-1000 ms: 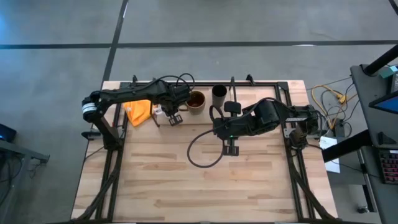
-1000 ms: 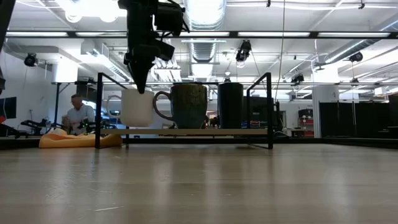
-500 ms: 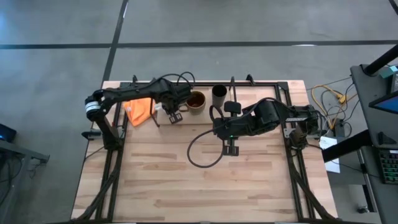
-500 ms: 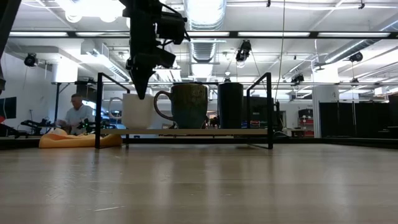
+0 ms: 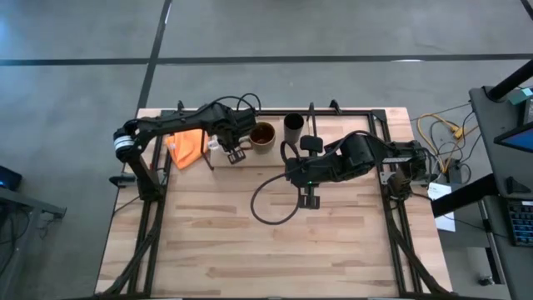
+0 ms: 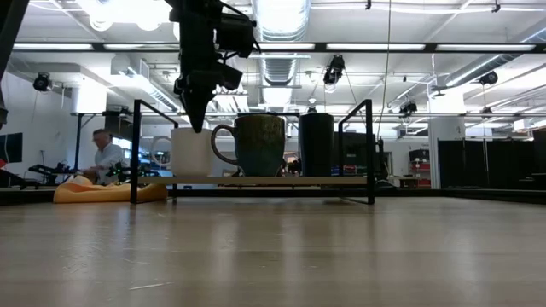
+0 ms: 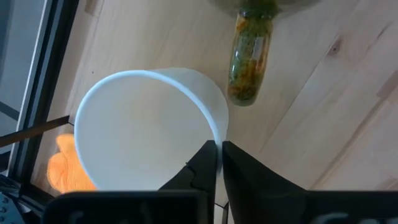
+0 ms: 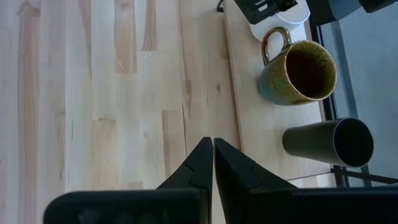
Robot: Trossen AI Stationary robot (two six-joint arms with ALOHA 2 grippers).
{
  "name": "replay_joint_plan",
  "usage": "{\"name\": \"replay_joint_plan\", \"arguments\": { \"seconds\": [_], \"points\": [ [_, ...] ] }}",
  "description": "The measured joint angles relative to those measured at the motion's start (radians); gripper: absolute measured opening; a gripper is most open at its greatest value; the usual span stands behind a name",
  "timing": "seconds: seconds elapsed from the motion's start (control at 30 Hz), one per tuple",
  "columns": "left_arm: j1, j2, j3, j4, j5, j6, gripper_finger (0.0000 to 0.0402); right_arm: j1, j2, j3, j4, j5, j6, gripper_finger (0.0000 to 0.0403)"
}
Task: Stack small to large cups/mugs on shelf
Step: Put the white mug on the shelf, then adjust the brown mug on the shelf
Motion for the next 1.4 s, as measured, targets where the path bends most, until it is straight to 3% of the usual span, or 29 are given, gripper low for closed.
{"name": "replay_joint_plan", "arguments": {
  "seconds": [0.33,0.8,1.07,1.4],
  "points": [
    [0.0,-0.001,-0.004,-0.001,-0.001,0.0,0.0057,-0.006,0.0,0.0,0.0,0.0,-0.003,0.0009],
    [0.0,-0.004,0.118,0.014,-0.002,0.008,0.0061,-0.026,0.0,0.0,0.0,0.0,-0.003,0.0009],
    [-0.001,-0.004,0.143,0.06,0.008,0.035,0.0006,-0.032,0.0,0.0,0.0,0.0,-0.002,0.0009],
    [0.024,-0.004,0.111,0.131,0.001,0.036,0.0001,-0.034,0.0,0.0,0.0,0.0,0.0,0.0009]
  ]
}}
